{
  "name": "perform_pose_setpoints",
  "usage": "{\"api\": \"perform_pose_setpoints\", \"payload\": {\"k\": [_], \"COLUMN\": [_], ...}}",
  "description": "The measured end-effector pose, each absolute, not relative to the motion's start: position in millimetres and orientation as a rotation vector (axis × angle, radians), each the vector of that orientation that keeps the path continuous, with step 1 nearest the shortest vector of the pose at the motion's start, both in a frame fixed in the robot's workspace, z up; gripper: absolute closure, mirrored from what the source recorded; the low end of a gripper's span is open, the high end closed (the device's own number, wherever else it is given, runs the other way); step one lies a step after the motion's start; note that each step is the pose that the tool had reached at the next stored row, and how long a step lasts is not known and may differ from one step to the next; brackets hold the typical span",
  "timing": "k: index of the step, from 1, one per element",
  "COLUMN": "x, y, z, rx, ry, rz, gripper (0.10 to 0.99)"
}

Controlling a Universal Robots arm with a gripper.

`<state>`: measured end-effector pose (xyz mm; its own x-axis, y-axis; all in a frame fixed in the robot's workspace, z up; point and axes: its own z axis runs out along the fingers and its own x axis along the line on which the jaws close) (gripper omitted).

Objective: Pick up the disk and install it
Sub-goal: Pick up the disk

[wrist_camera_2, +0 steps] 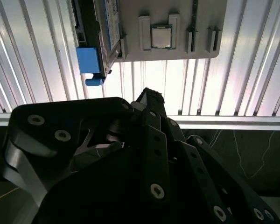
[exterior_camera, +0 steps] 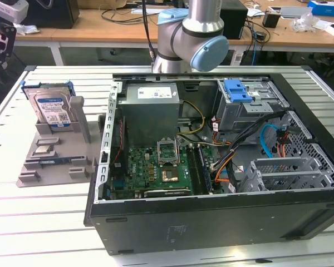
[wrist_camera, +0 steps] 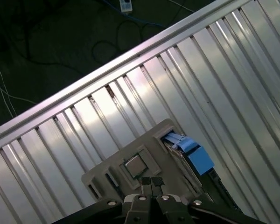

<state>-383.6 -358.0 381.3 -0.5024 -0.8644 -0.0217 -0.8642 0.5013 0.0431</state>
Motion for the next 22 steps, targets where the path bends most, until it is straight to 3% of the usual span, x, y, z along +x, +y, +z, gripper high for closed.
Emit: {"api": "perform_pose_setpoints", "payload": {"k": [22], "x": [-383.6], "y": [-357.8], "z": [381.3], "rx": [2.034], "ry": [-2.378], "rz": [-0.073], "gripper": [0.98]}}
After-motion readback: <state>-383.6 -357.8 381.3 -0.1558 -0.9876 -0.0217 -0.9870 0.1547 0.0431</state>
